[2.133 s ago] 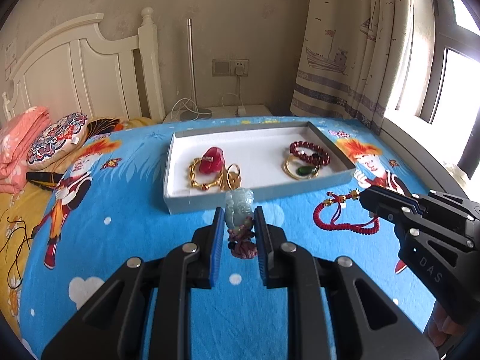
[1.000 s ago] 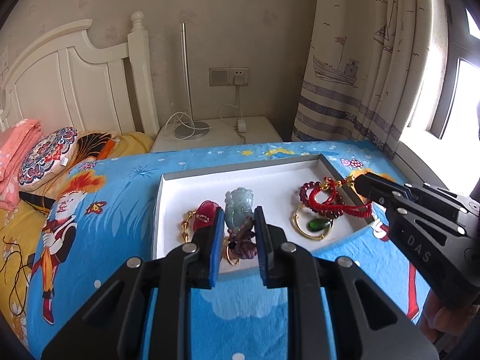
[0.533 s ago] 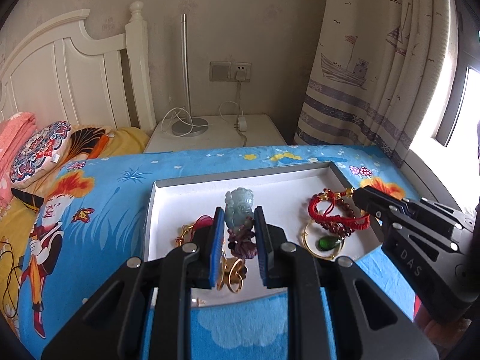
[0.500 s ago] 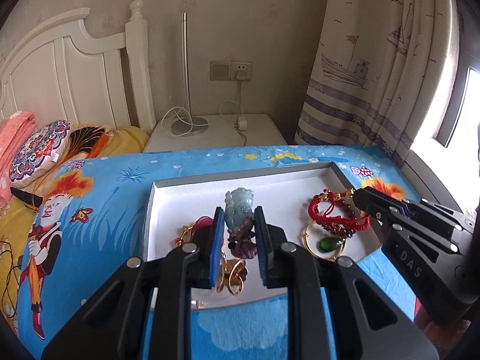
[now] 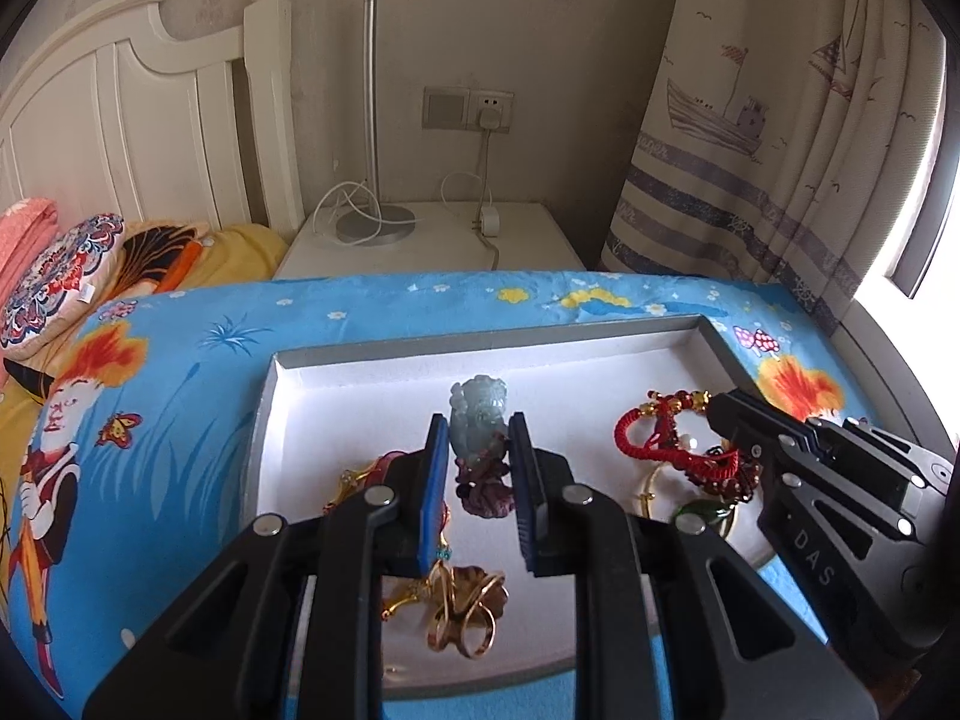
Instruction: Organize jewelry
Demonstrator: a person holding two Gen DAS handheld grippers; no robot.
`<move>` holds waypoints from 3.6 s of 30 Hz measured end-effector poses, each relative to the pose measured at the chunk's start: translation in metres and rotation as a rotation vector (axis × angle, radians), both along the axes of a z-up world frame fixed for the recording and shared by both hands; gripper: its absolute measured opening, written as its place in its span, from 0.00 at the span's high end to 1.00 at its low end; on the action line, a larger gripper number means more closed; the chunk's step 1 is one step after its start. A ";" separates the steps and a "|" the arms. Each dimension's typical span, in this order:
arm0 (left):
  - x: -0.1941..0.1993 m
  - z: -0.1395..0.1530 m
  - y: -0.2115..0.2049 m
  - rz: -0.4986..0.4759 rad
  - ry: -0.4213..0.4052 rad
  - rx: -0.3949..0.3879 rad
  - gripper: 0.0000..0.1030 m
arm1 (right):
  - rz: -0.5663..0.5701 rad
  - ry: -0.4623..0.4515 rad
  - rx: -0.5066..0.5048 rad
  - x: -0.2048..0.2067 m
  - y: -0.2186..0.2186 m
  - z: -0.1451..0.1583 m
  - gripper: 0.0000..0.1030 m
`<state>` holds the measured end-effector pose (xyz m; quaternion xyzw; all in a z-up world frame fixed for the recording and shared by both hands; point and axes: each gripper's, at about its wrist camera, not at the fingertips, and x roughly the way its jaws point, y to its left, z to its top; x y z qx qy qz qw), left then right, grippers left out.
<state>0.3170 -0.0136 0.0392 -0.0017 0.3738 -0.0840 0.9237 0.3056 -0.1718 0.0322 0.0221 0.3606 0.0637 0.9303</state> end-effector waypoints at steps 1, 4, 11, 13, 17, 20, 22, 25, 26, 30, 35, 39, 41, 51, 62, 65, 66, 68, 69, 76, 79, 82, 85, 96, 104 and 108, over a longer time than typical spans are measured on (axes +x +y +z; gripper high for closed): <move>0.001 -0.001 -0.001 0.000 0.002 0.000 0.81 | 0.001 0.005 -0.003 0.002 0.001 -0.003 0.90; 0.005 -0.005 -0.001 0.000 0.008 0.002 0.81 | 0.002 0.018 -0.008 0.008 0.002 -0.009 0.90; 0.013 -0.017 -0.001 0.002 0.026 0.010 0.81 | 0.002 0.035 -0.018 0.017 0.007 -0.018 0.90; 0.015 -0.020 -0.002 0.002 0.029 0.016 0.81 | 0.001 0.042 -0.018 0.019 0.008 -0.022 0.90; 0.017 -0.022 -0.002 0.007 0.031 0.025 0.81 | 0.000 0.045 -0.027 0.022 0.010 -0.025 0.90; 0.018 -0.024 -0.002 0.005 0.035 0.029 0.81 | 0.001 0.045 -0.039 0.024 0.011 -0.026 0.90; 0.019 -0.026 -0.003 0.004 0.038 0.031 0.81 | 0.001 0.044 -0.047 0.024 0.012 -0.026 0.90; 0.019 -0.026 -0.003 0.006 0.038 0.033 0.81 | 0.000 0.049 -0.051 0.026 0.014 -0.027 0.90; 0.019 -0.027 -0.003 0.007 0.037 0.034 0.81 | 0.000 0.049 -0.051 0.026 0.014 -0.027 0.90; 0.020 -0.028 -0.003 0.006 0.041 0.033 0.81 | 0.003 0.049 -0.054 0.027 0.015 -0.027 0.90; 0.021 -0.030 -0.003 0.001 0.047 0.030 0.80 | 0.008 0.052 -0.062 0.029 0.019 -0.029 0.89; 0.022 -0.029 -0.003 0.003 0.042 0.030 0.80 | 0.006 0.051 -0.064 0.029 0.020 -0.029 0.89; 0.022 -0.029 -0.002 0.005 0.040 0.030 0.80 | 0.005 0.053 -0.065 0.029 0.021 -0.030 0.89; 0.012 -0.018 0.000 0.013 0.020 0.018 0.54 | -0.023 0.034 -0.053 0.023 0.013 -0.025 0.55; -0.043 -0.001 0.007 0.039 -0.004 0.003 0.36 | -0.023 -0.016 -0.041 -0.020 0.006 -0.002 0.50; -0.061 -0.001 0.010 0.052 -0.008 -0.005 0.34 | -0.028 -0.023 -0.038 -0.038 0.002 0.001 0.49; -0.065 0.000 0.012 0.053 -0.014 -0.011 0.32 | -0.030 -0.027 -0.037 -0.044 0.001 0.002 0.48; -0.078 0.001 0.015 0.067 -0.037 -0.018 0.26 | -0.033 -0.041 -0.043 -0.057 -0.002 0.003 0.46; -0.084 0.000 0.017 0.070 -0.040 -0.021 0.26 | -0.034 -0.046 -0.044 -0.062 -0.003 0.003 0.44; -0.110 0.001 0.016 0.079 -0.058 0.001 0.14 | -0.044 -0.044 -0.032 -0.089 -0.015 0.001 0.41; -0.117 0.003 0.016 0.079 -0.063 0.007 0.08 | -0.046 -0.051 -0.029 -0.098 -0.019 0.003 0.37; -0.122 0.006 0.016 0.084 -0.071 0.010 0.05 | -0.049 -0.062 -0.026 -0.107 -0.023 0.007 0.36; -0.123 0.007 0.016 0.087 -0.070 0.006 0.05 | -0.051 -0.064 -0.021 -0.108 -0.024 0.009 0.35; -0.120 0.006 0.013 0.086 -0.069 0.020 0.05 | -0.046 -0.063 -0.024 -0.108 -0.024 0.008 0.35; -0.118 0.006 0.015 0.095 -0.068 0.022 0.05 | -0.043 -0.063 -0.024 -0.107 -0.022 0.008 0.35; -0.117 0.007 0.015 0.105 -0.067 0.029 0.05 | -0.043 -0.062 -0.026 -0.107 -0.022 0.008 0.35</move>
